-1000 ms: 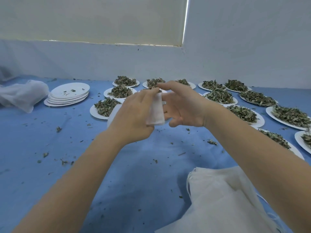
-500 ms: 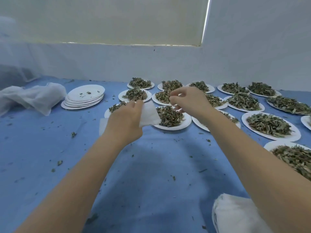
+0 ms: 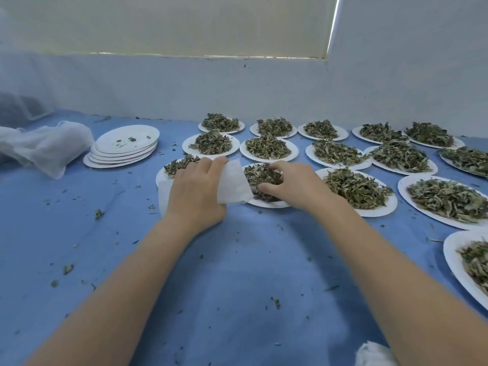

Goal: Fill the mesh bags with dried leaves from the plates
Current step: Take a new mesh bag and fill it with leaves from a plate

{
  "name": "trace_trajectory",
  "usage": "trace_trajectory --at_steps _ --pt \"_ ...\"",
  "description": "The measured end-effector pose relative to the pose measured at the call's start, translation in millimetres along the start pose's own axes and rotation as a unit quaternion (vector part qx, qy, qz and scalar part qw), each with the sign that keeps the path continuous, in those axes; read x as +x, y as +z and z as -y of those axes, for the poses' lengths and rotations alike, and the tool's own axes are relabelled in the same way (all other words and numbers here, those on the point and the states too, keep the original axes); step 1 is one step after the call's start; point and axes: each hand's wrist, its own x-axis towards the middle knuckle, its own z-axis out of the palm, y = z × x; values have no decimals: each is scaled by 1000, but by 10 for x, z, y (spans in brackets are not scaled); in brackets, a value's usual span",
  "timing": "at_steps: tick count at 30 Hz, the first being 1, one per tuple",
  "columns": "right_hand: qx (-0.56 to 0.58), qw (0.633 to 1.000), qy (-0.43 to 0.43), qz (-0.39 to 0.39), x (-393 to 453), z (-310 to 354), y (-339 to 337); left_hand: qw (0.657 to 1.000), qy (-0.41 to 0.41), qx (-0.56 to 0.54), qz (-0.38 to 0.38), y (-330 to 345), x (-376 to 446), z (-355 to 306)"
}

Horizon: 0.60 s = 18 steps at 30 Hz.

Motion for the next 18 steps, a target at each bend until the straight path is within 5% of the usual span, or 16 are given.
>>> trace_trajectory --at_steps 10,18 --pt "67 992 -14 -106 -5 -78 -26 1000 -2 15 -16 118 161 -86" --pt "39 997 -42 -42 -10 -16 55 999 1 11 -48 178 154 -104"
